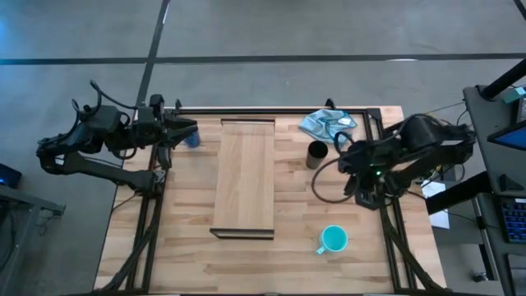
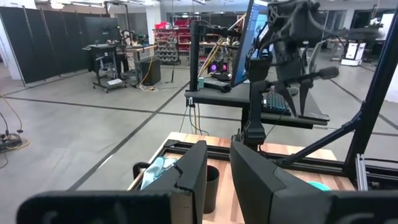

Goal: Stack small to large cups/mugs on shelf
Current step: Put the blue mug on the shelf

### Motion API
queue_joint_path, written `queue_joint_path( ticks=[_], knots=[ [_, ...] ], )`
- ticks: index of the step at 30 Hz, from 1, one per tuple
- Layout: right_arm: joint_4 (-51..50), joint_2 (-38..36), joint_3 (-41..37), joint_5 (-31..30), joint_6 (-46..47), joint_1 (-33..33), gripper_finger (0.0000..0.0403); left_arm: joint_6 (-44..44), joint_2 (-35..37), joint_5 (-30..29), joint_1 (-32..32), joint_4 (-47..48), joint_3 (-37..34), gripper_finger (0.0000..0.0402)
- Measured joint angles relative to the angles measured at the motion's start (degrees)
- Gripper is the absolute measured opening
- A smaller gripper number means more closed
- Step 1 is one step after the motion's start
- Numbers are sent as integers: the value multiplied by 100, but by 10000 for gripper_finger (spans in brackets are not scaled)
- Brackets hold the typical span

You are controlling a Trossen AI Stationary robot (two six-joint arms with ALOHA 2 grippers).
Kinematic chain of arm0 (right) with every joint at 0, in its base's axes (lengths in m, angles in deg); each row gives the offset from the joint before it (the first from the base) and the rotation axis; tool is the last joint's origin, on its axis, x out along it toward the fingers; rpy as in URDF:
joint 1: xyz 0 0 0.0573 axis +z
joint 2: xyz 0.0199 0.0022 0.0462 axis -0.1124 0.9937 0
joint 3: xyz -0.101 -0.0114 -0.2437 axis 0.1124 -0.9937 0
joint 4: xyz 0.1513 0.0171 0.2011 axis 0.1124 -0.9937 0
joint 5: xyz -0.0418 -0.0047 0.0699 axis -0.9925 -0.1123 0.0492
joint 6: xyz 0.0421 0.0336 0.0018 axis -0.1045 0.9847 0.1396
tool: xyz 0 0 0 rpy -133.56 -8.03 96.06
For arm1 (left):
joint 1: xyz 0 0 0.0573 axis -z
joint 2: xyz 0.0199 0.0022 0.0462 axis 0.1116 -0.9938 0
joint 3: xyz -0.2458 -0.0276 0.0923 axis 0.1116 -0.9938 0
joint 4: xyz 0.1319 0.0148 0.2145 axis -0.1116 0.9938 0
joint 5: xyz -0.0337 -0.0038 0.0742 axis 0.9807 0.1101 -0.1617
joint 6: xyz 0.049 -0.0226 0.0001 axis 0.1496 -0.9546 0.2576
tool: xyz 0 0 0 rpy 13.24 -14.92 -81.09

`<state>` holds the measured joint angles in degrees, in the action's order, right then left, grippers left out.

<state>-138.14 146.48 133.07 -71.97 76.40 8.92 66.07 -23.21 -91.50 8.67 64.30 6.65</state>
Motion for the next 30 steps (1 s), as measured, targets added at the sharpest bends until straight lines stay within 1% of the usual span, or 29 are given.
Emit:
queue_joint_path(
  ticks=[6, 10, 14, 18, 30],
  knots=[
    [-2, 161, -468, 294, -3, 0, 54, 0, 80, 1, 0, 11, 0, 59],
    [6, 234, -718, 603, -2, 0, 54, -1, 181, 3, 0, 185, 0, 59],
    [4, 247, -944, 1037, 99, 0, 54, 0, 263, 3, 0, 390, 0, 59],
    [0, 220, -1074, 1242, 161, -2, 54, 0, 296, 3, 0, 396, 0, 59],
    [4, 187, -970, 1304, 302, -2, 54, -2, 337, 3, 0, 378, -26, 59]
  ],
)
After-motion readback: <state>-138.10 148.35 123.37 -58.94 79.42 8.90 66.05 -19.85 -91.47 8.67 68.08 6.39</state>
